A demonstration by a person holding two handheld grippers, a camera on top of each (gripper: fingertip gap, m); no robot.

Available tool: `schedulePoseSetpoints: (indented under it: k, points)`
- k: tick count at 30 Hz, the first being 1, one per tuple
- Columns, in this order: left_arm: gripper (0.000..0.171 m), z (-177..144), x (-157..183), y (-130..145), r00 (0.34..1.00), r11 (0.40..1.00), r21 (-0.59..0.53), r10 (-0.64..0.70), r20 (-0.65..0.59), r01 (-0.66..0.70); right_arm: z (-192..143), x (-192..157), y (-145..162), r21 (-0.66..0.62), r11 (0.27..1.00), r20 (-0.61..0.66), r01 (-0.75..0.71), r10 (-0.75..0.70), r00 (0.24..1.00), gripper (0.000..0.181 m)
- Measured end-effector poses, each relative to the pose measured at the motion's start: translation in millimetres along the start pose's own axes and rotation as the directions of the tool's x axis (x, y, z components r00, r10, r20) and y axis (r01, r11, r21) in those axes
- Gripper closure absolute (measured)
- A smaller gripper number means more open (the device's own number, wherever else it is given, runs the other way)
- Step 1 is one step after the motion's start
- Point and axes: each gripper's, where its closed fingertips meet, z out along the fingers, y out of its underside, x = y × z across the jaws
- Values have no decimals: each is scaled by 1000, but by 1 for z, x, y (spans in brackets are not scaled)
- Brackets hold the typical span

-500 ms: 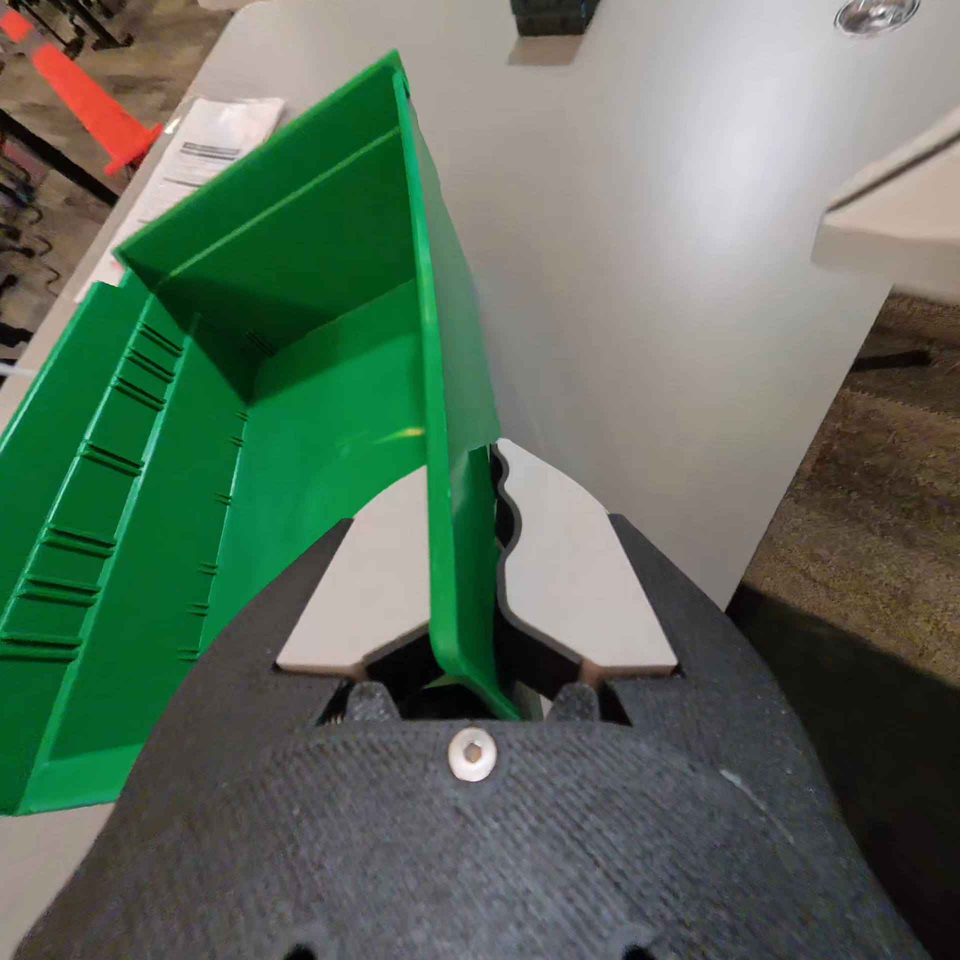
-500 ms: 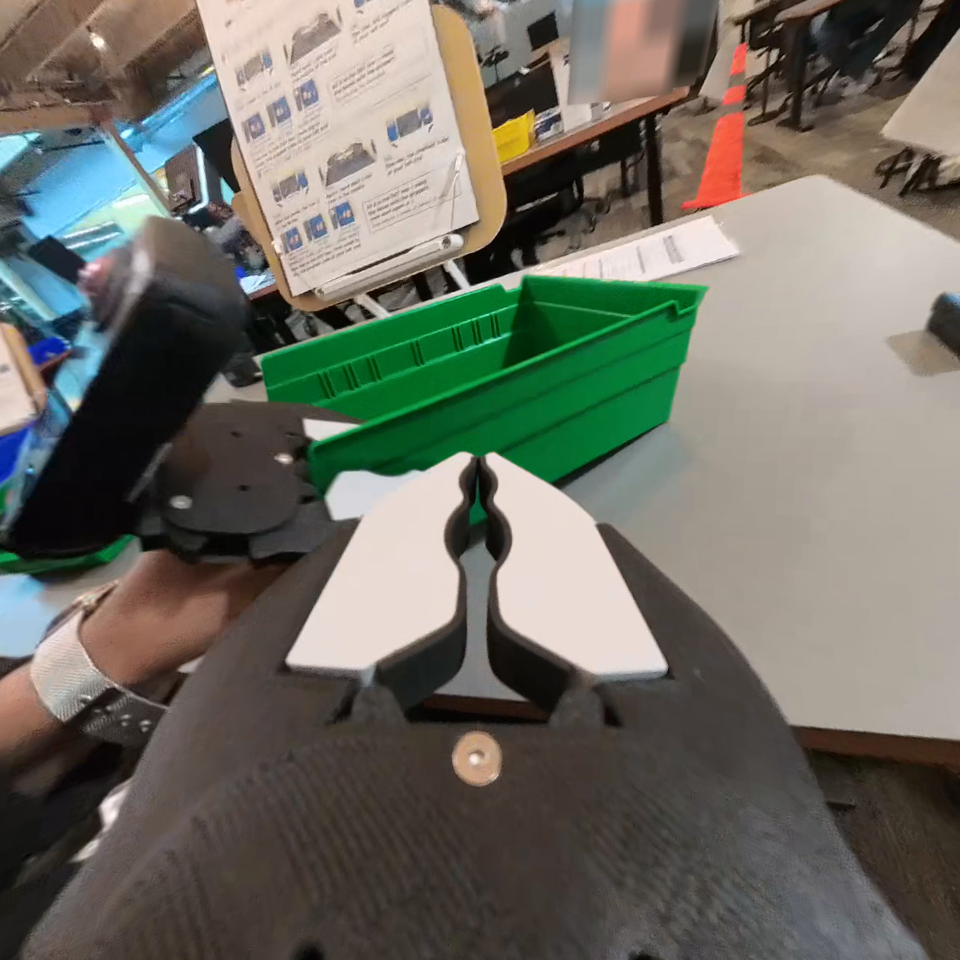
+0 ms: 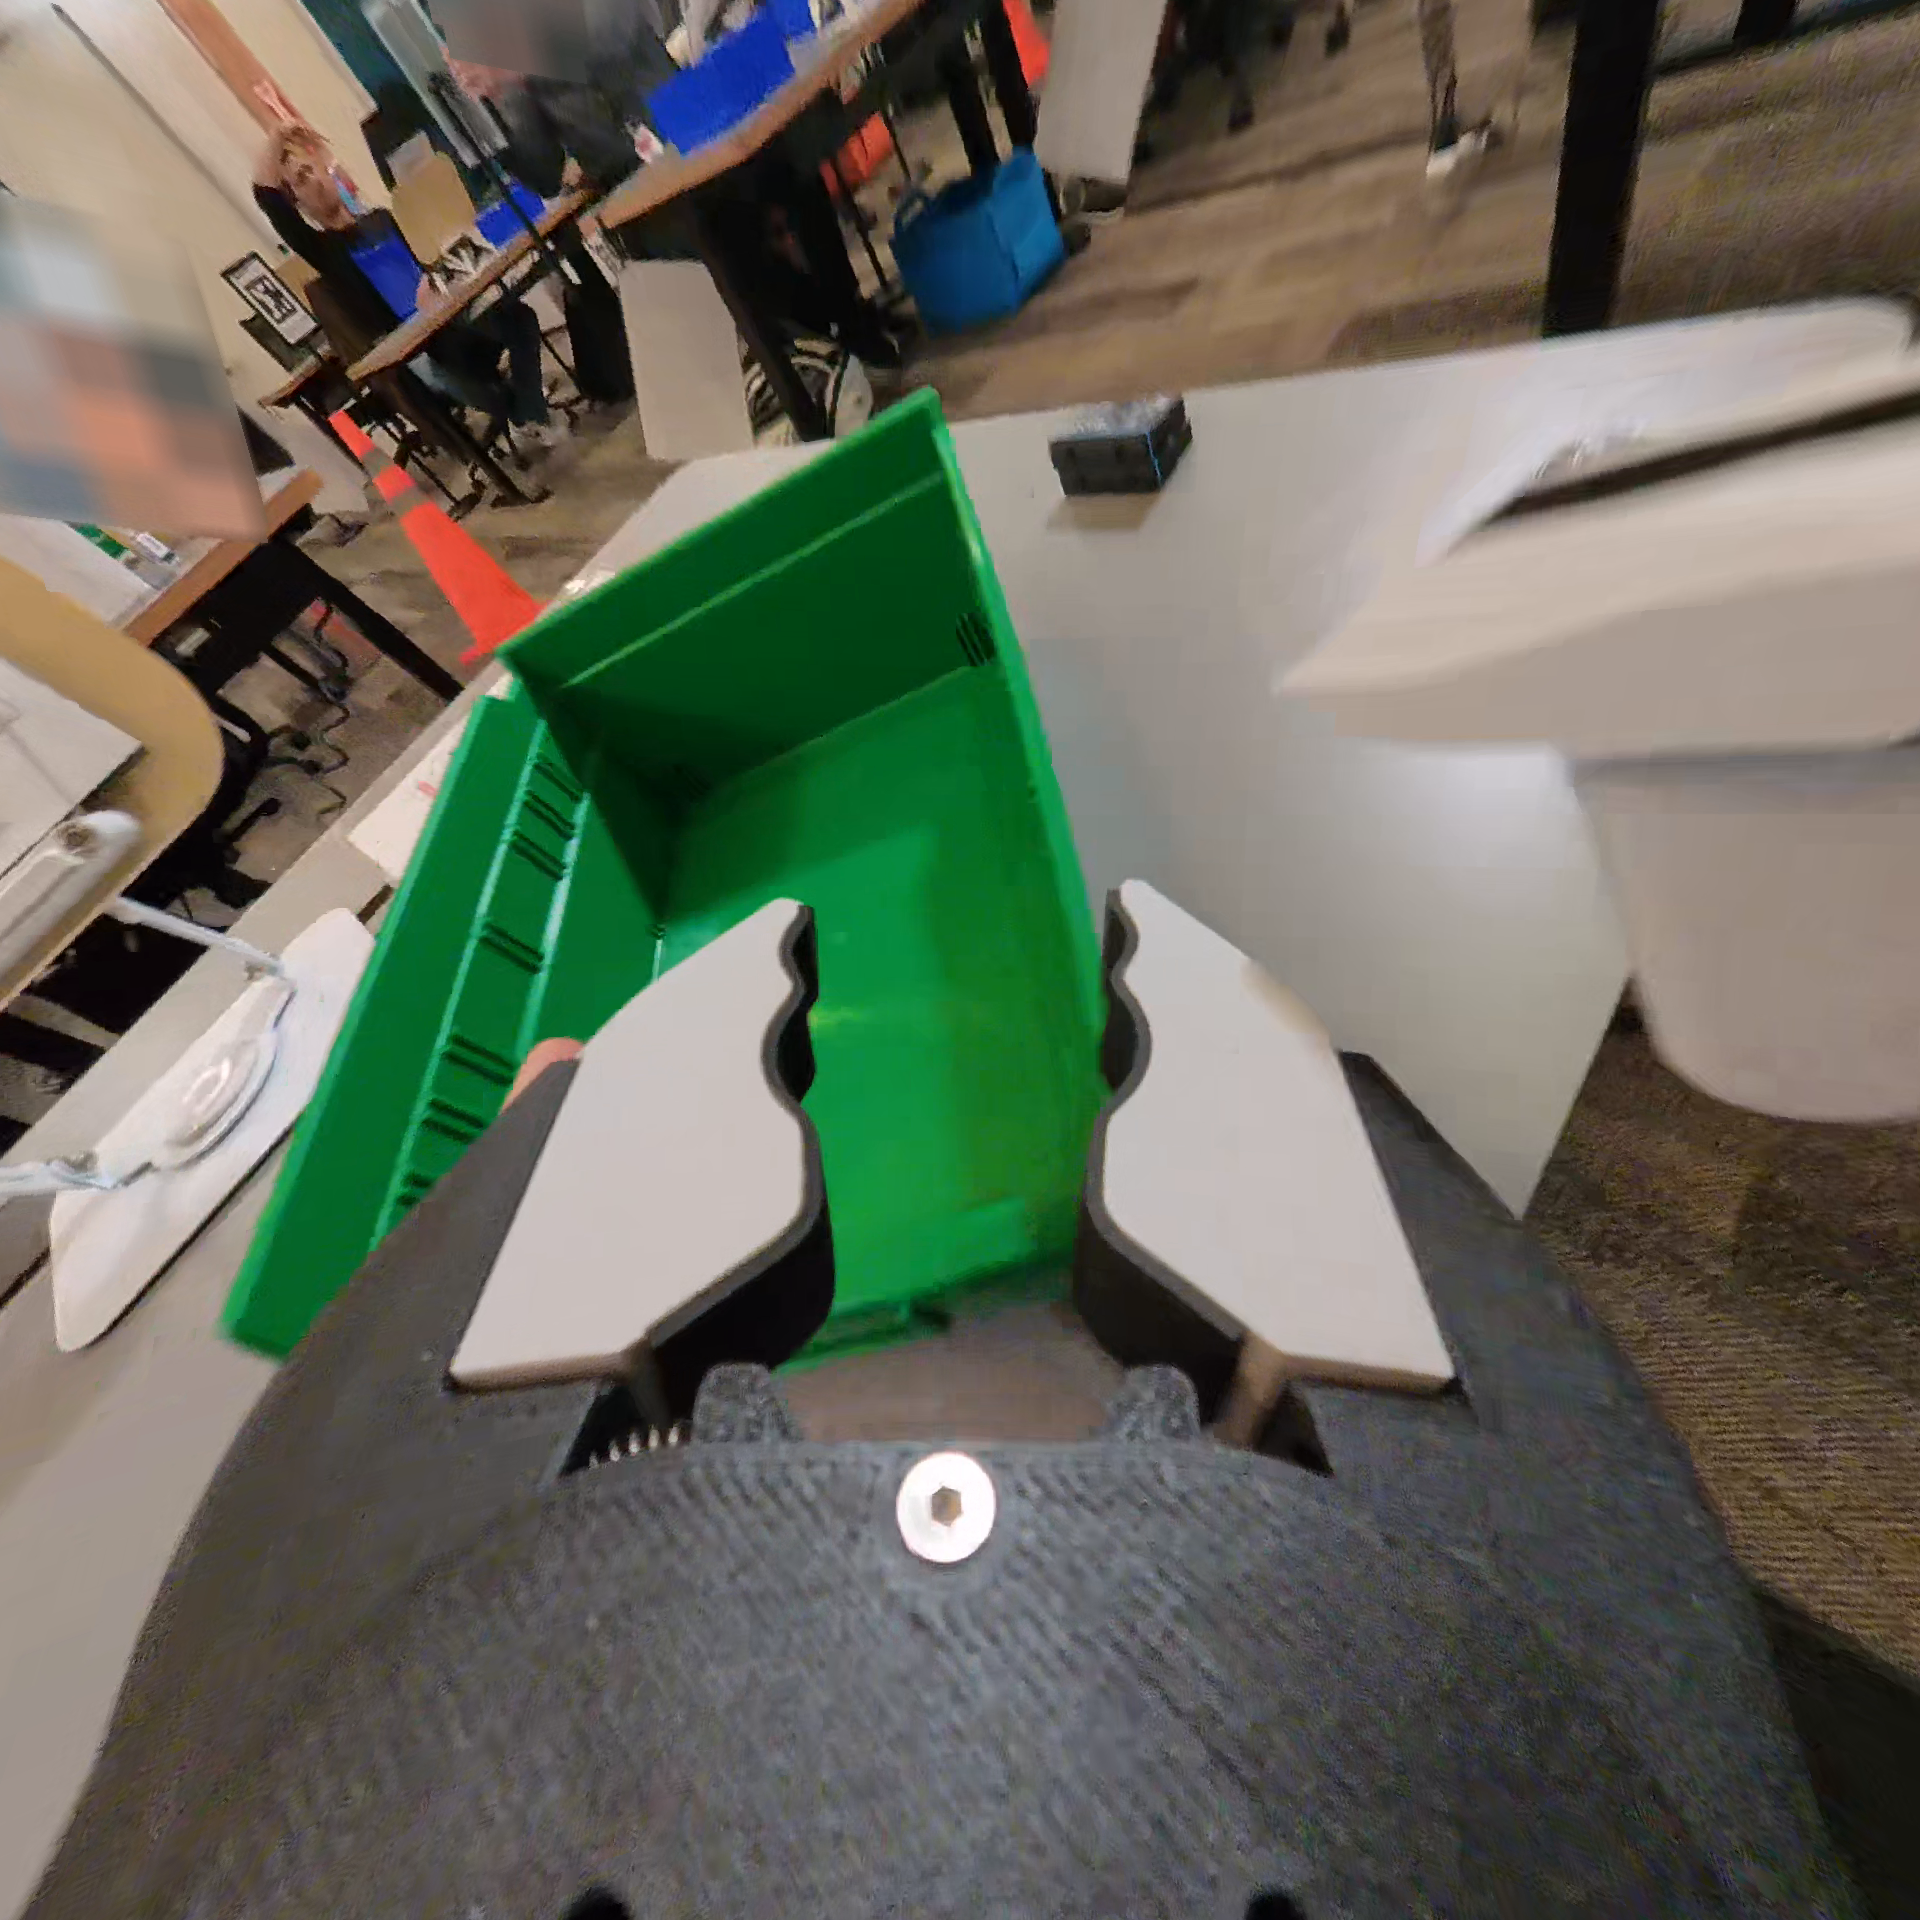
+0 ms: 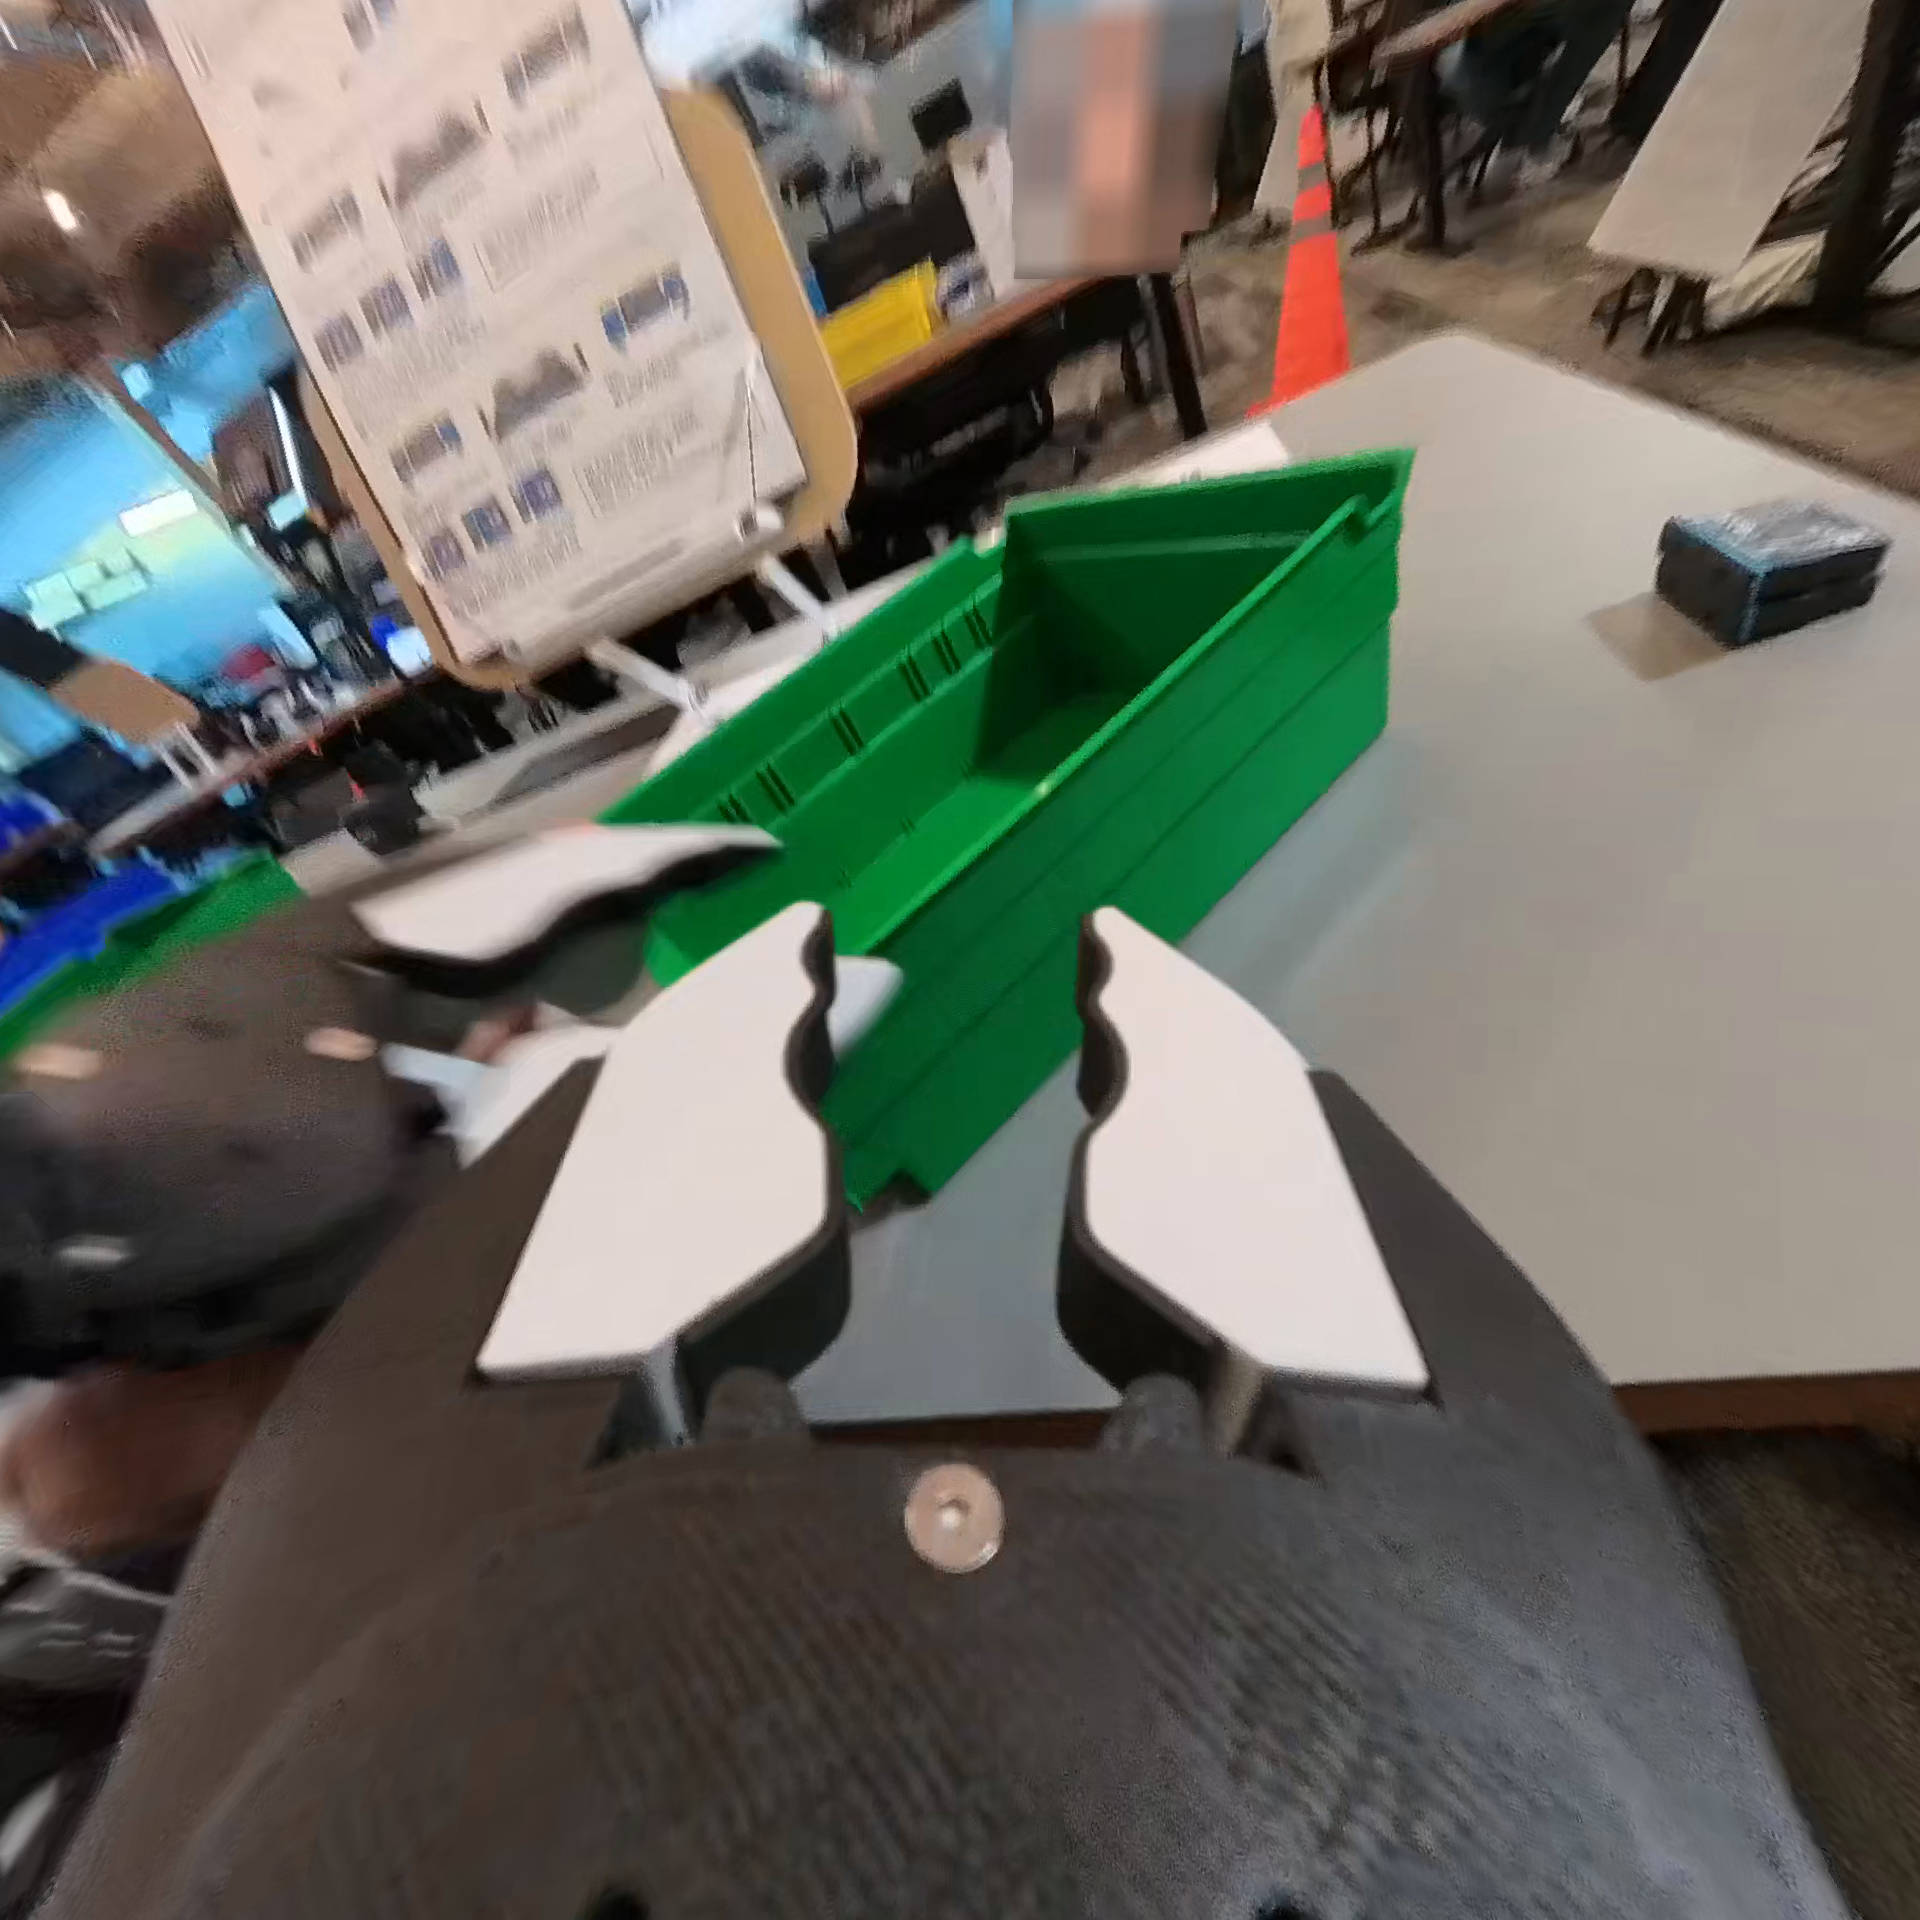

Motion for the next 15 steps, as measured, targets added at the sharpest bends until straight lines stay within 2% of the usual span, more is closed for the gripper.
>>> schedulePoseSetpoints:
  k: [1, 3, 6, 9, 11, 12, 13, 14, 15]
  points:
    - [112, -15, -9, 0, 999, 999, 19, -29, -16, 29, 4, 0, 11, -55, 998, -4, 22, -22, 1000, 130]
    - [113, -47, -38, 6, 995, 994, 46, -97, -1, 97, 12, -5, 33, -160, 984, 7, 77, -77, 997, 123]
    - [107, -98, -93, 35, 982, 985, 54, -167, 86, 163, 22, -22, 52, -231, 965, 35, 126, -122, 992, 124]
    - [106, -152, -139, 83, 951, 962, 22, -272, 148, 271, 35, -37, 64, -257, 962, 38, 95, -88, 995, 114]
    - [106, -183, -166, 121, 907, 928, 0, -364, 211, 373, 48, -37, 72, -292, 945, 0, 146, -153, 988, 114]
    - [106, -196, -177, 140, 877, 902, -4, -418, 236, 431, 54, -32, 74, -305, 930, -31, 204, -224, 974, 121]
    - [107, -208, -187, 158, 844, 873, 0, -471, 257, 487, 60, -20, 73, -318, 910, -80, 267, -307, 948, 135]
    - [112, -219, -195, 176, 821, 855, 12, -502, 273, 519, 64, -14, 71, -323, 889, -83, 326, -370, 925, 139]
    - [124, -228, -206, 192, 813, 858, 39, -499, 300, 512, 70, -8, 67, -324, 879, -81, 350, -394, 915, 142]
